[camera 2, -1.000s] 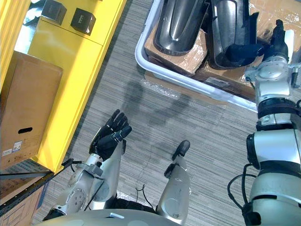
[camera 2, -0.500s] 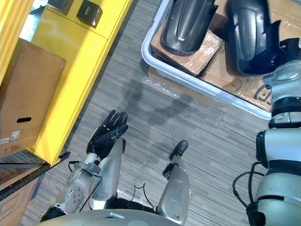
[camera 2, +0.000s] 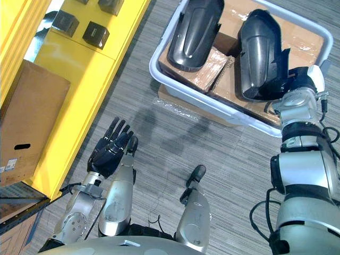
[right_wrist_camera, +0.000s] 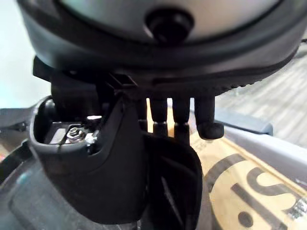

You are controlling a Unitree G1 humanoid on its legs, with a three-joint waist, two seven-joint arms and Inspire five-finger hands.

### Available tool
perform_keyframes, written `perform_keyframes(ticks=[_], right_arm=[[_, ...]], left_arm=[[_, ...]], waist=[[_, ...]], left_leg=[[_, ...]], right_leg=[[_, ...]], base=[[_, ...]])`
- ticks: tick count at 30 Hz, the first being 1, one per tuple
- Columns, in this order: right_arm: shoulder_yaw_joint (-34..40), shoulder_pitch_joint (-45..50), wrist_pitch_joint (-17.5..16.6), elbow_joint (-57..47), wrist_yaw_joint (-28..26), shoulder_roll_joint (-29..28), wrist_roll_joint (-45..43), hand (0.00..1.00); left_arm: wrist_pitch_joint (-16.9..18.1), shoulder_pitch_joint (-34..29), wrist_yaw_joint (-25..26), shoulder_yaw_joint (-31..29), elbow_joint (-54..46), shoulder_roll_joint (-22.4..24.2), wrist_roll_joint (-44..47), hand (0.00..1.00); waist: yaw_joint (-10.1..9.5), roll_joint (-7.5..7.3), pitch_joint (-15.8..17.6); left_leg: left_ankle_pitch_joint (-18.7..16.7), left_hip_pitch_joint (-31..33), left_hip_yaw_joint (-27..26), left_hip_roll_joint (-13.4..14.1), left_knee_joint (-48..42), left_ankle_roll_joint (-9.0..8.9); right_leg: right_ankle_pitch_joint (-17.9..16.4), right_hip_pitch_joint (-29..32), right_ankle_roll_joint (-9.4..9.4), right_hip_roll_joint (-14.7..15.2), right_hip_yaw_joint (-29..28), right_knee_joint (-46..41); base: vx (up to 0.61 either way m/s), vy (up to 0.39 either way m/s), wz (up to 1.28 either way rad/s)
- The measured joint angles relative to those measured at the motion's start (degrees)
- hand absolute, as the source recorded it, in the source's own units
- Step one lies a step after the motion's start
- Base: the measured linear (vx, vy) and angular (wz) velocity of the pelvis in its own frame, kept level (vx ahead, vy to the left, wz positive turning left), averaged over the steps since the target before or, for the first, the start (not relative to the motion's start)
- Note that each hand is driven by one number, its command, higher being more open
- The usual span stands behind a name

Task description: Walk over and take three plastic housings, then place them on the shelf

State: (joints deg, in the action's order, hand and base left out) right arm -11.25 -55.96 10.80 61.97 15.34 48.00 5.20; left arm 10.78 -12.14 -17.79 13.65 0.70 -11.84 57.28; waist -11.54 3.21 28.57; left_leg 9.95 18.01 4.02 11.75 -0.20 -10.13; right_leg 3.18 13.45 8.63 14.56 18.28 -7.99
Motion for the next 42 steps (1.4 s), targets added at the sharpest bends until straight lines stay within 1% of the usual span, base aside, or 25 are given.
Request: perform_keyframes(ticks=[1,3,5,7,9,11,12,13,14,15,16,17,18,20,22,24,25,26,27,30,31,33,36,38,42], right_arm=[[0.7,1.1,-0.2,-3.3,2.2,0.0,0.1,0.00],[2.8,3.1,-1.3,-7.8,5.9,0.0,1.4,0.00],[6.0,6.0,-2.3,-13.4,9.7,0.0,3.3,0.00],[8.1,8.2,-3.8,-18.2,12.2,-0.1,4.9,0.00],[12.0,11.9,-6.0,-24.2,15.3,-2.0,7.3,0.00],[14.1,15.0,-7.3,-28.0,16.7,-5.0,8.2,0.00],[15.4,18.2,-8.7,-30.5,17.4,-7.2,10.1,0.00],[15.8,19.6,-9.3,-31.6,17.6,-7.9,10.5,0.00],[16.3,22.0,-10.4,-33.3,17.6,-9.3,12.6,0.00],[16.4,22.9,-10.9,-34.2,17.6,-9.9,13.2,0.00],[16.4,24.4,-12.0,-36.0,17.6,-10.4,15.0,0.00],[16.4,26.0,-14.0,-37.9,17.6,-11.0,17.1,0.00],[16.4,26.1,-14.5,-38.2,17.6,-11.2,17.2,0.00],[16.4,27.2,-17.1,-40.5,17.9,-13.2,19.5,0.00],[16.2,28.3,-17.9,-41.8,18.1,-14.6,22.2,0.00],[16.2,28.8,-18.9,-42.4,18.1,-17.1,23.8,0.00],[16.1,28.8,-19.1,-42.8,18.1,-17.9,23.8,0.00],[15.9,29.0,-19.3,-44.3,18.3,-19.1,23.8,0.00],[15.4,29.4,-19.4,-45.6,18.9,-19.5,23.8,0.00],[12.0,30.3,-21.3,-48.9,19.4,-20.5,23.8,0.00],[11.5,30.4,-21.7,-49.2,19.4,-21.1,23.8,0.00],[9.0,30.8,-22.3,-49.4,19.4,-23.2,23.8,0.00],[7.1,31.3,-22.4,-49.4,19.1,-24.9,24.0,0.00],[6.5,32.4,-22.4,-49.3,19.1,-26.1,26.0,0.00],[5.0,32.9,-23.4,-49.2,19.1,-26.3,28.3,0.00]], left_arm=[[0.0,-0.4,0.0,-0.1,-0.9,0.1,-0.1,1.00],[0.0,-1.2,0.7,-0.6,-3.7,0.0,-4.6,1.00],[0.1,-1.4,2.9,-1.4,-7.5,-0.2,-10.1,1.00],[0.2,-0.8,4.6,-2.8,-9.7,-0.5,-12.2,1.00],[0.1,1.2,6.8,-5.1,-10.2,-0.6,-13.0,1.00],[-0.3,2.6,7.6,-6.8,-10.2,-0.7,-13.1,1.00],[-1.9,3.1,8.1,-7.5,-10.3,-0.6,-13.1,1.00],[-2.7,3.7,8.3,-7.7,-10.4,-0.5,-13.1,1.00],[-4.6,4.2,8.9,-7.8,-11.2,-0.3,-13.1,1.00],[-5.5,4.3,9.1,-7.7,-11.8,-0.3,-13.2,1.00],[-7.7,5.0,9.2,-7.4,-12.4,0.2,-13.3,1.00],[-10.1,5.9,9.3,-6.8,-12.6,0.8,-13.3,1.00],[-10.6,6.0,9.3,-6.7,-12.6,0.9,-13.3,1.00],[-15.4,7.6,10.5,-5.1,-12.1,2.0,-12.2,1.00],[-17.7,9.1,11.7,-3.1,-10.9,2.5,-11.5,1.00],[-19.9,12.4,13.3,-1.9,-6.4,3.0,-7.2,1.00],[-20.0,13.3,13.8,-1.8,-4.7,3.1,-6.2,1.00],[-20.1,15.6,14.4,-1.3,-1.2,3.5,-4.3,1.00],[-20.1,17.1,14.8,-0.7,1.1,3.6,-3.5,1.00],[-19.8,21.0,16.9,1.5,5.8,3.9,-3.3,1.00],[-19.7,21.6,17.5,1.8,6.4,4.1,-3.2,1.00],[-19.6,23.2,19.5,3.0,8.0,5.2,-1.4,1.00],[-19.6,24.1,21.3,3.7,9.1,5.6,0.8,1.00],[-19.5,24.1,22.2,3.7,10.8,5.7,1.2,1.00],[-19.4,24.1,23.7,3.6,14.0,5.6,1.9,1.00]], waist=[[0.80,-0.07,0.0],[1.32,-0.57,0.1],[1.98,-1.37,-0.1],[2.54,-2.35,-0.6],[3.24,-3.75,-2.3],[3.90,-5.00,-4.5],[3.98,-5.69,-6.1],[4.04,-5.87,-7.1],[4.11,-6.27,-9.1],[4.24,-6.41,-9.8],[4.39,-6.23,-10.8],[5.02,-5.90,-12.3],[5.23,-5.83,-12.6],[6.10,-5.28,-14.5],[6.95,-5.03,-15.9],[8.00,-4.83,-17.0],[8.49,-4.81,-17.5],[9.01,-4.71,-18.2],[9.10,-4.68,-18.7],[10.33,-4.91,-19.2],[10.48,-4.95,-19.2],[10.56,-5.32,-20.3],[10.57,-5.78,-20.8],[10.55,-6.17,-21.3],[10.47,-6.40,-21.5]], left_leg=[[0.5,-1.7,-0.4,0.1,1.6,0.29],[0.9,-4.5,-1.4,0.1,3.5,0.39],[0.9,-7.1,-2.3,0.0,4.4,0.41],[0.9,-8.7,-2.7,0.0,4.7,0.42],[0.6,-10.3,-3.4,0.0,4.9,0.43],[-0.1,-11.2,-3.9,0.0,4.9,0.66],[-0.4,-12.8,-4.2,-0.1,4.9,0.06],[-0.5,-13.1,-4.4,0.0,5.0,-0.15],[-0.8,-13.6,-4.9,-0.1,5.0,-0.33],[-0.8,-13.9,-5.1,-0.1,5.0,-0.41],[-1.0,-14.5,-5.3,-0.1,5.0,-0.58],[-1.0,-14.8,-5.5,-0.1,5.1,-0.64],[-1.0,-14.9,-5.5,-0.1,5.1,-0.64],[-1.0,-15.6,-6.2,-0.1,5.2,-0.66],[-1.0,-16.1,-6.5,-0.1,5.2,-0.67],[-1.0,-16.9,-7.0,0.0,5.3,-0.69],[-1.0,-16.9,-7.1,0.0,5.3,-0.69],[-1.1,-16.9,-7.6,0.0,5.3,-0.76],[-1.2,-16.9,-8.0,0.0,5.3,-0.74],[-1.2,-18.0,-9.0,0.0,5.3,-0.68],[-1.3,-18.3,-9.1,0.1,5.3,-0.68],[-1.4,-18.6,-9.7,0.2,5.3,-0.70],[-1.4,-18.9,-9.8,0.2,5.3,-0.71],[-1.4,-19.2,-9.8,0.2,5.3,-0.73],[-1.5,-19.4,-9.8,0.2,5.3,-0.75]], right_leg=[[-0.1,-0.7,0.18,0.0,-0.2,0.0],[-0.2,-1.9,0.32,0.0,-1.0,0.0],[-0.5,-3.8,0.66,0.3,-1.3,0.1],[-0.7,-5.0,0.92,0.3,-1.4,0.2],[-0.7,-6.7,1.02,0.3,-1.5,1.1],[-0.8,-7.8,1.15,0.3,-1.6,1.9],[-0.7,-9.3,1.22,0.3,-1.5,2.3],[-0.7,-9.7,1.22,0.3,-1.4,2.4],[-0.7,-10.2,1.23,0.4,-1.3,3.0],[-0.6,-10.6,1.33,0.4,-1.3,3.4],[-0.6,-11.3,1.37,0.4,-1.3,3.8],[-0.5,-11.9,1.56,0.4,-1.1,4.4],[-0.5,-12.0,1.58,0.4,-1.1,4.4],[-0.2,-12.6,2.01,0.3,-1.1,5.2],[-0.1,-12.9,2.06,0.4,-1.3,5.2],[0.1,-13.6,2.24,0.4,-1.6,5.7],[0.4,-13.6,2.36,0.3,-1.7,6.1],[1.1,-13.8,2.35,0.1,-2.1,7.3],[1.8,-14.0,2.34,0.0,-2.4,8.4],[3.3,-15.4,2.21,-0.2,-3.0,10.5],[3.4,-15.6,2.15,-0.3,-3.1,10.6],[3.7,-15.8,2.09,-0.4,-3.6,11.2],[3.8,-15.9,2.05,-0.4,-3.8,11.2],[3.8,-16.3,2.05,-0.4,-3.7,11.2],[3.7,-16.6,2.07,-0.4,-3.7,11.3]], base=[[-0.02,-0.034,-0.12],[-0.01,-0.020,-0.15],[0.02,-0.008,-0.09],[0.04,-0.006,-0.06],[0.06,-0.009,-0.08],[0.08,-0.013,-0.07],[0.09,-0.013,-0.06],[0.08,-0.009,-0.10],[0.07,-0.007,-0.07],[0.05,-0.008,-0.09],[0.00,0.000,0.00],[0.00,0.000,0.00],[-0.01,-0.011,-0.03],[-0.02,-0.008,-0.10],[-0.03,-0.006,-0.08],[-0.04,-0.005,-0.09],[-0.05,-0.003,-0.13],[-0.04,0.001,-0.18],[-0.04,0.001,-0.23],[-0.02,-0.001,-0.16],[-0.01,-0.002,-0.11],[0.00,-0.002,-0.12],[0.00,0.000,-0.01],[0.00,0.000,0.00],[-0.02,0.003,0.00]])
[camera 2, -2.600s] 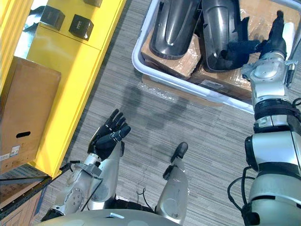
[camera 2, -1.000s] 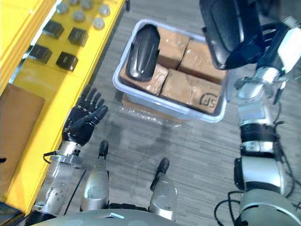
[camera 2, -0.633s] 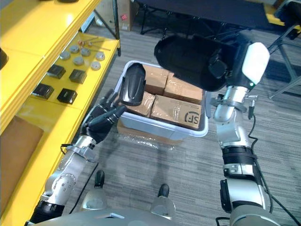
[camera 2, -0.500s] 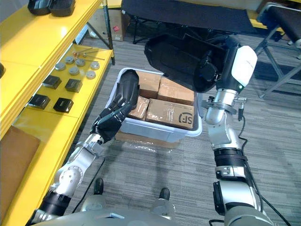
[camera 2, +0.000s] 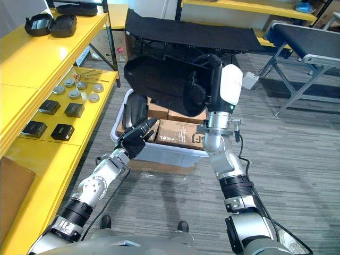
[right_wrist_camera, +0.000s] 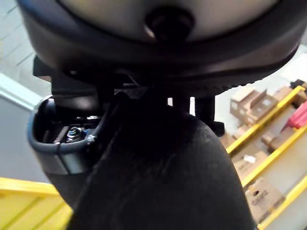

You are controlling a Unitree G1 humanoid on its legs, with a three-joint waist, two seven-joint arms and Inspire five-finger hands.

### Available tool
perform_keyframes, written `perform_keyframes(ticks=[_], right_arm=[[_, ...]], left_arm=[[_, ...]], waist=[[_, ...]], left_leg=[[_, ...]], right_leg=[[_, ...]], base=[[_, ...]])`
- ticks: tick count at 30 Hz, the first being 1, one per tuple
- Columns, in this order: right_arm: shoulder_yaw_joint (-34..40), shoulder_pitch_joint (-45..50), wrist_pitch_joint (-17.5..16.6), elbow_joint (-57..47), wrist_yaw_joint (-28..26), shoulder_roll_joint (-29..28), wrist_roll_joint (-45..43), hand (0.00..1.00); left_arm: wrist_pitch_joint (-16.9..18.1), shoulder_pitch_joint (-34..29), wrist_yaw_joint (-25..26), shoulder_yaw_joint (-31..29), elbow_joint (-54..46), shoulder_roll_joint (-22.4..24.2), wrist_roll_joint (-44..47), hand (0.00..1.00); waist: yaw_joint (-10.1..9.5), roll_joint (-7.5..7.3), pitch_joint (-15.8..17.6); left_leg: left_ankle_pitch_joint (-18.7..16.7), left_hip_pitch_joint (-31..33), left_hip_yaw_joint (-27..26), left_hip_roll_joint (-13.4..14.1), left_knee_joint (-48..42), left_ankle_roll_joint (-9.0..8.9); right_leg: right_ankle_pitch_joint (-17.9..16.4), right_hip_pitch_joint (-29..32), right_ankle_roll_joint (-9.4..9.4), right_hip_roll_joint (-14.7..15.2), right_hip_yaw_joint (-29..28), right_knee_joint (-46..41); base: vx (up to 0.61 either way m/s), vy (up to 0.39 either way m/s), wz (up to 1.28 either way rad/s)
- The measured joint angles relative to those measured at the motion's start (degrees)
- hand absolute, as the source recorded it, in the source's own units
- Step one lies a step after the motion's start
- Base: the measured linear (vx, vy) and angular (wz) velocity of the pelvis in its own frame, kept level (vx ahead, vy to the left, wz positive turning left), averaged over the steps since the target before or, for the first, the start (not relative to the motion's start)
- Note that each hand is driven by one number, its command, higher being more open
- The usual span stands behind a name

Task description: Walk over and take three plastic housings, then place them on the shelf

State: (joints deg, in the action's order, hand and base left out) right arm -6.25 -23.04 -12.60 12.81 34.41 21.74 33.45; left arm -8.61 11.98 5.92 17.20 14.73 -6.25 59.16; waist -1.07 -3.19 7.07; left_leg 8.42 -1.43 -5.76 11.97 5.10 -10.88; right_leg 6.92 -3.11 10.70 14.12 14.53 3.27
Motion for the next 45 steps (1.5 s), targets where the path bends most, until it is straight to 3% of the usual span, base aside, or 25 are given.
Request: perform_keyframes(ticks=[7,14,18,21,40,45], right_arm=[[-2.6,2.5,-4.1,0.0,0.1,-0.9,-0.1,0.00],[-3.6,4.0,-4.1,0.4,1.4,-4.1,-0.3,0.00],[-5.3,4.6,-4.2,1.9,2.5,-4.4,-0.6,0.00],[-7.1,6.3,-4.3,4.2,2.5,-4.5,-0.6,0.00],[-8.4,8.7,-4.4,5.2,5.1,-5.8,-0.6,0.00],[-9.4,9.4,-4.4,5.2,6.6,-5.8,-0.4,0.00]], left_arm=[[0.2,-0.1,-2.0,0.1,0.9,0.0,15.1,1.00],[4.4,-0.1,-3.5,0.5,0.9,-0.3,28.0,1.00],[5.1,-0.1,-5.6,0.7,0.9,0.0,35.4,1.00],[6.4,-0.1,-7.8,1.0,0.8,2.2,39.6,1.00],[8.8,-0.2,-7.7,2.7,0.5,2.6,41.8,1.00],[9.6,-0.2,-5.8,2.7,0.0,3.1,29.5,1.00]], waist=[[-0.05,-0.73,-1.1],[1.16,-0.92,-1.3],[1.26,-0.75,-1.7],[1.09,-0.77,-2.9],[1.20,-0.17,-3.5],[1.05,-0.26,-3.5]], left_leg=[[-0.4,0.2,0.0,-0.1,0.0,0.24],[-0.4,0.2,-0.1,-0.4,-0.2,0.17],[-0.4,0.1,0.0,-0.4,-0.2,0.16],[-0.5,-0.1,0.1,-0.4,-0.2,0.14],[-0.6,-0.4,0.2,-0.4,-0.2,0.11],[-0.7,-1.0,0.2,-0.4,-0.2,0.07]], right_leg=[[0.0,-0.1,0.07,0.0,0.1,0.6],[0.2,-0.4,0.23,0.3,0.2,0.9],[0.2,-0.6,0.23,0.3,0.4,1.0],[0.2,-1.0,0.23,0.3,0.6,1.1],[0.1,-1.3,0.18,0.3,0.9,1.1],[0.0,-2.0,0.02,0.3,0.9,1.1]], base=[[0.00,0.001,0.00],[0.00,0.000,0.00],[0.00,0.000,0.00],[0.00,0.001,0.01],[0.00,0.000,0.00],[0.00,0.000,0.00]])
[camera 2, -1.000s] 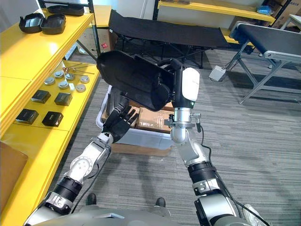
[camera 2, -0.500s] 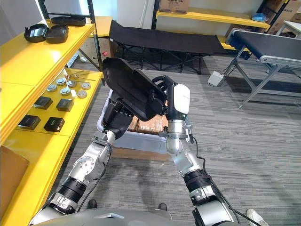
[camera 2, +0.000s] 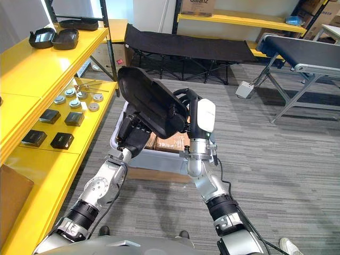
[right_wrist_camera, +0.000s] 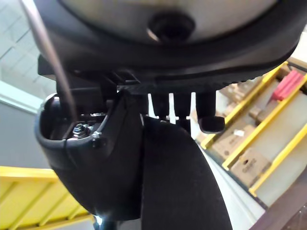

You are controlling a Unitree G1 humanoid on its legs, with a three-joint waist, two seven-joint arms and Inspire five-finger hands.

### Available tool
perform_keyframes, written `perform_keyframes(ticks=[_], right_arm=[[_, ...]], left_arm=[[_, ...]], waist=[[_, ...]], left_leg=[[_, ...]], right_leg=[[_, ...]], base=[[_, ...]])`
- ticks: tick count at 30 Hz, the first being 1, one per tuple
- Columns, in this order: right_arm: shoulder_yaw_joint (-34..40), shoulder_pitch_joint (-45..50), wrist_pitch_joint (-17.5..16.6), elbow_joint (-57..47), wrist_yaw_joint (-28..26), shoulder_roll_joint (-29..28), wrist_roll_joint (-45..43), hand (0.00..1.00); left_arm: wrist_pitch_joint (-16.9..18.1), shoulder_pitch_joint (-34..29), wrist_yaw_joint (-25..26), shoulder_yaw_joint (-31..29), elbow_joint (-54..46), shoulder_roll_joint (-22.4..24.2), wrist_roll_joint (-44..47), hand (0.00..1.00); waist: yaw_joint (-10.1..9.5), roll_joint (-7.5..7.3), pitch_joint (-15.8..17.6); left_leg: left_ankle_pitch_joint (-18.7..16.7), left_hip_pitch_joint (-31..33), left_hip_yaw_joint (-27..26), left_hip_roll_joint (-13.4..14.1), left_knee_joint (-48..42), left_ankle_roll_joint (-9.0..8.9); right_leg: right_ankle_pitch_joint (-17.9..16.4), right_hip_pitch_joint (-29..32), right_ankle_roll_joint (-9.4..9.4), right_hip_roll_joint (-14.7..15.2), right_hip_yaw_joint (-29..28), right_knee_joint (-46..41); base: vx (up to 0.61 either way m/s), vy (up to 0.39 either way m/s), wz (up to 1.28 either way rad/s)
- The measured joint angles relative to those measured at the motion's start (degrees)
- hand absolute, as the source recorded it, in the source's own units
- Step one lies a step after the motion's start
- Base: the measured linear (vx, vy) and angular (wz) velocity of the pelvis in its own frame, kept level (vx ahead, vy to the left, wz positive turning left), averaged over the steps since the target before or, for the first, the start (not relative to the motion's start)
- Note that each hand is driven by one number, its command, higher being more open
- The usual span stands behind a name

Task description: Walk over and take three plastic housings, then place them on the shelf

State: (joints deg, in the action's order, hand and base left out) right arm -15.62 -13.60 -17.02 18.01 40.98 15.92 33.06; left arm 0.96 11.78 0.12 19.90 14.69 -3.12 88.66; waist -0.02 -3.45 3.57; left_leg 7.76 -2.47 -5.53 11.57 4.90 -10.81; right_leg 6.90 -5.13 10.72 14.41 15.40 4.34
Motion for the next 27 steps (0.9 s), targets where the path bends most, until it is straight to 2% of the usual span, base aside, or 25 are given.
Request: perform_keyframes(ticks=[2,4,11,17,22,27], right_arm=[[0.1,0.1,0.0,0.0,1.0,0.0,0.3,0.00],[0.6,0.0,0.0,-0.5,1.0,0.1,0.5,0.00],[3.8,-2.0,0.0,-6.6,0.4,2.4,2.3,0.00],[4.9,-6.1,-5.3,-13.8,0.6,3.0,2.1,0.00],[5.0,-7.2,-6.1,-14.5,0.5,3.0,2.1,0.00],[6.1,-7.1,-5.8,-14.4,-0.7,3.0,2.1,0.00]], left_arm=[[0.2,0.0,2.5,-0.1,-1.0,0.0,-9.6,1.00],[-0.3,0.0,3.4,-0.2,-1.0,0.0,-14.4,1.00],[-6.8,0.0,3.5,-3.1,2.2,-0.2,-22.7,1.00],[-14.0,-0.1,3.3,-2.4,10.1,0.2,-29.1,1.00],[-14.7,-0.8,3.3,-2.6,11.4,0.3,-35.4,1.00],[-13.3,-1.2,3.4,-4.3,14.6,-0.1,-38.8,1.00]], waist=[[0.03,-0.18,-0.1],[-0.02,-0.48,-0.3],[-0.01,-0.78,-0.6],[0.25,-0.75,-0.6],[0.15,-0.75,-0.6],[0.22,-0.76,-0.5]], left_leg=[[0.0,0.0,0.0,0.0,0.0,0.01],[0.0,-0.1,0.0,0.1,0.0,0.01],[-0.3,-0.5,-0.5,0.3,0.0,-0.10],[-0.9,-1.0,-1.2,0.7,0.0,-0.26],[-1.0,-0.9,-1.4,0.7,0.0,-0.41],[-1.0,-0.9,-1.8,0.8,0.0,-0.43]], right_leg=[[0.0,0.0,-0.03,0.0,0.0,0.0],[0.0,0.0,-0.04,-0.1,-0.1,0.0],[0.0,0.0,-0.05,-0.2,-0.5,0.0],[-0.1,0.2,-0.21,-0.6,-1.3,0.1],[-0.2,0.3,-0.20,-0.6,-1.4,0.1],[-0.1,0.6,-0.19,-0.6,-1.7,0.1]], base=[[0.00,0.000,0.00],[0.00,0.000,0.00],[0.00,0.003,-0.04],[0.00,0.004,-0.07],[0.00,0.000,0.00],[0.00,0.005,-0.02]])
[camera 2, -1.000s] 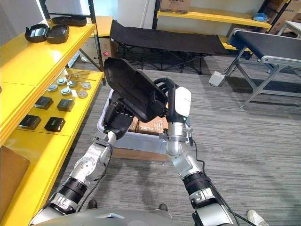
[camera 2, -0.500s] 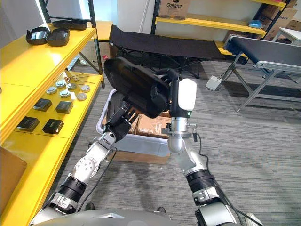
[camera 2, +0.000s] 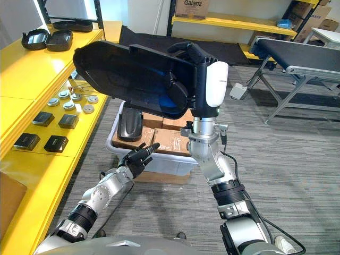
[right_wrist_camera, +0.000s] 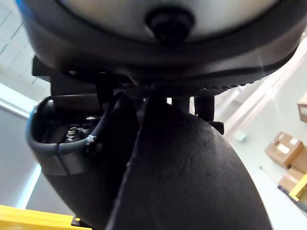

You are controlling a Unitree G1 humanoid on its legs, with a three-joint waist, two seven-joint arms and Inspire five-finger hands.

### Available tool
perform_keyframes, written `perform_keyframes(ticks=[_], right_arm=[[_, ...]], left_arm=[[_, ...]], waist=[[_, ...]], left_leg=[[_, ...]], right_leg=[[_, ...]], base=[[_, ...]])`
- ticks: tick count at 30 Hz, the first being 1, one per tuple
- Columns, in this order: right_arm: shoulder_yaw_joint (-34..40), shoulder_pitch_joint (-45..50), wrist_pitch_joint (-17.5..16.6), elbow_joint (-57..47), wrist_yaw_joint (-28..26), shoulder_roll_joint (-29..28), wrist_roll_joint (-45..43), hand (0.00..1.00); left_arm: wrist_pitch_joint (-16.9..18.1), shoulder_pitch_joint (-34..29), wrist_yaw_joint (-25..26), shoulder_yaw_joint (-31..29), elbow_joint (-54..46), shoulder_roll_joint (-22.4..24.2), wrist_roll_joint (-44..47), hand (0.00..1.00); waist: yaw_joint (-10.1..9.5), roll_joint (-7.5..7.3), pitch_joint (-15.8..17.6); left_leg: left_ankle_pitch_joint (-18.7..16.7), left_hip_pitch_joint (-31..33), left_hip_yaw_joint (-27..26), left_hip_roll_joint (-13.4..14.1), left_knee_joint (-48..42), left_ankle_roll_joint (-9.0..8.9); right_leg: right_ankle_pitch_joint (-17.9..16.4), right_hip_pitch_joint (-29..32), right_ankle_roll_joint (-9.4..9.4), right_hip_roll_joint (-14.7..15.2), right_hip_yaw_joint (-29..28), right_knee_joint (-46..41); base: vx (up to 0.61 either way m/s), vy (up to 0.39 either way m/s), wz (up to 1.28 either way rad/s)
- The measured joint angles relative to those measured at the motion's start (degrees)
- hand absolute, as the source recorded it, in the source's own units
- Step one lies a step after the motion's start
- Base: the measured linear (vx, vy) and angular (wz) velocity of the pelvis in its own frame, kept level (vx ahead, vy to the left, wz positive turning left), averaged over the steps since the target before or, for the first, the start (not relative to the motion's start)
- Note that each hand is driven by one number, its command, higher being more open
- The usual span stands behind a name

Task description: Walk over and take three plastic housings, then place them on the shelf

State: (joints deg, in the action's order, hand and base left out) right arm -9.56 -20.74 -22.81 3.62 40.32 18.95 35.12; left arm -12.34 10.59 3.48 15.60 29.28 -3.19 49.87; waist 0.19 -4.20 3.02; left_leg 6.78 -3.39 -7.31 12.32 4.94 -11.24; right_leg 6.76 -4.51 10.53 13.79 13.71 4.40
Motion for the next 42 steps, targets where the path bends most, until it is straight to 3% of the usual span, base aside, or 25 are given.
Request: perform_keyframes(ticks=[4,12,17,20,24,33,42], right_arm=[[1.4,0.0,0.0,0.0,0.0,0.7,0.0,0.00],[4.1,0.2,-0.1,1.1,0.3,0.7,0.0,0.00],[4.6,0.8,-0.1,3.0,0.4,0.6,0.0,0.00],[4.5,2.5,-0.1,3.7,0.4,0.3,0.0,0.00],[4.4,3.4,-0.1,5.6,0.4,-2.2,-0.1,0.00],[0.9,7.1,-0.1,5.6,0.0,-6.2,-2.4,0.00],[-4.3,7.8,-0.4,5.6,-3.5,-7.9,-2.4,0.00]], left_arm=[[2.0,-0.4,-2.3,-1.7,2.1,0.0,1.9,1.00],[4.7,-5.2,-9.8,-6.9,4.3,0.2,22.8,1.00],[4.8,-7.6,-20.5,-9.7,4.6,0.2,37.0,1.00],[5.2,-7.6,-25.8,-9.7,3.4,1.2,40.9,1.00],[6.5,-7.8,-29.0,-8.5,-2.9,2.6,43.6,1.00],[10.3,-7.5,-31.7,-3.7,-16.5,5.1,46.2,1.00],[11.9,-6.5,-27.4,-0.3,-18.6,5.1,43.3,1.00]], waist=[[0.01,0.01,0.0],[0.01,-0.02,0.0],[-0.52,-0.15,0.1],[-1.43,-0.17,0.1],[-1.54,-0.31,0.2],[-0.95,0.25,0.1],[-0.18,1.02,0.1]], left_leg=[[0.0,0.0,0.0,0.0,0.1,0.00],[-0.1,0.0,-0.1,0.1,0.1,-0.09],[-0.1,0.4,0.4,0.1,0.1,-0.08],[0.0,0.8,0.9,0.0,0.1,-0.02],[0.0,0.9,1.1,0.0,0.1,-0.01],[0.1,0.9,1.1,-0.1,0.0,-0.03],[0.1,0.9,1.1,-0.1,-0.1,-0.05]], right_leg=[[0.0,0.0,0.01,0.0,0.0,0.0],[0.0,0.1,0.06,0.0,0.0,0.0],[-0.1,0.1,0.10,0.0,0.4,0.0],[-0.1,0.1,0.12,0.0,0.9,0.0],[-0.1,0.0,0.12,0.0,1.1,0.0],[-0.2,0.1,0.13,0.0,1.2,0.0],[-0.2,0.1,0.02,0.1,1.2,0.0]], base=[[0.00,0.000,0.00],[0.00,0.000,0.00],[0.00,0.002,0.04],[0.00,0.000,0.08],[0.00,0.001,0.02],[0.00,0.000,0.00],[0.00,0.000,0.00]])
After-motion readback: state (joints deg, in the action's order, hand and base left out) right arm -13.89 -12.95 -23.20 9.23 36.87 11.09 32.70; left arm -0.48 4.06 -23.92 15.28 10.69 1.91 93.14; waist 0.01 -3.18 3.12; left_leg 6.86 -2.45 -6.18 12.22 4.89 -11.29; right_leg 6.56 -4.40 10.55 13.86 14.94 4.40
